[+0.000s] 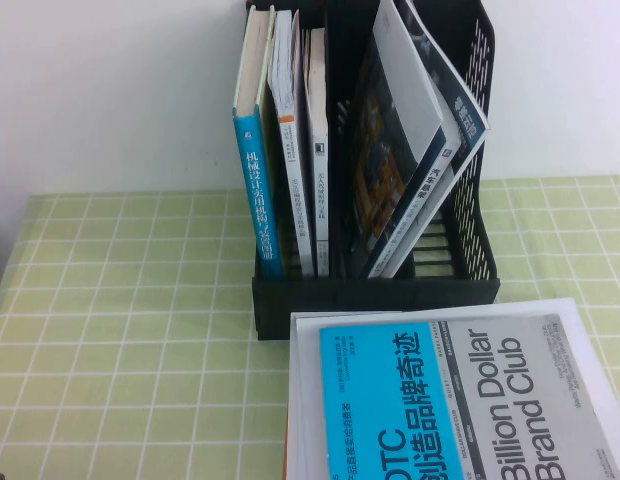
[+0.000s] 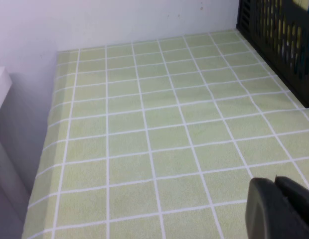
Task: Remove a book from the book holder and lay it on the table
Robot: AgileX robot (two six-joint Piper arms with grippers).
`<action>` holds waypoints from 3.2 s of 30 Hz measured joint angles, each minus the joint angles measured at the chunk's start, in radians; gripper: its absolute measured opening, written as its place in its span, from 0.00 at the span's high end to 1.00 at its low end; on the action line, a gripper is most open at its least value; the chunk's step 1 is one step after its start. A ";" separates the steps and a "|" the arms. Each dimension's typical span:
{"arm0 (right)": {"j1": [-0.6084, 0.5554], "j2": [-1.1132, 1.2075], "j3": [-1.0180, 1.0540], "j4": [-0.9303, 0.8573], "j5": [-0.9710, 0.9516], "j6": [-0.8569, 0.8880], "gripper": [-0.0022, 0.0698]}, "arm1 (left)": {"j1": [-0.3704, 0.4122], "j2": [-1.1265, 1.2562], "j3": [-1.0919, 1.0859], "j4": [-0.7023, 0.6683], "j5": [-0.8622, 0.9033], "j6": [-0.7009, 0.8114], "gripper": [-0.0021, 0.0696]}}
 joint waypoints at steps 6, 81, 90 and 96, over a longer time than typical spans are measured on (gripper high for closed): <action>0.000 0.000 0.000 0.000 0.000 0.000 0.96 | 0.000 0.000 0.000 0.007 0.000 0.007 0.97; 0.000 0.266 -0.710 0.093 -0.218 -0.119 0.96 | 0.000 0.618 -0.846 -0.240 -0.120 -0.057 0.97; 0.000 0.359 -0.686 0.238 0.014 -0.185 0.96 | -0.045 0.797 -0.852 -0.564 -0.049 0.304 0.97; 0.015 0.460 -0.611 0.488 0.110 -0.287 0.96 | -0.185 0.969 -0.953 -0.805 0.049 0.717 0.97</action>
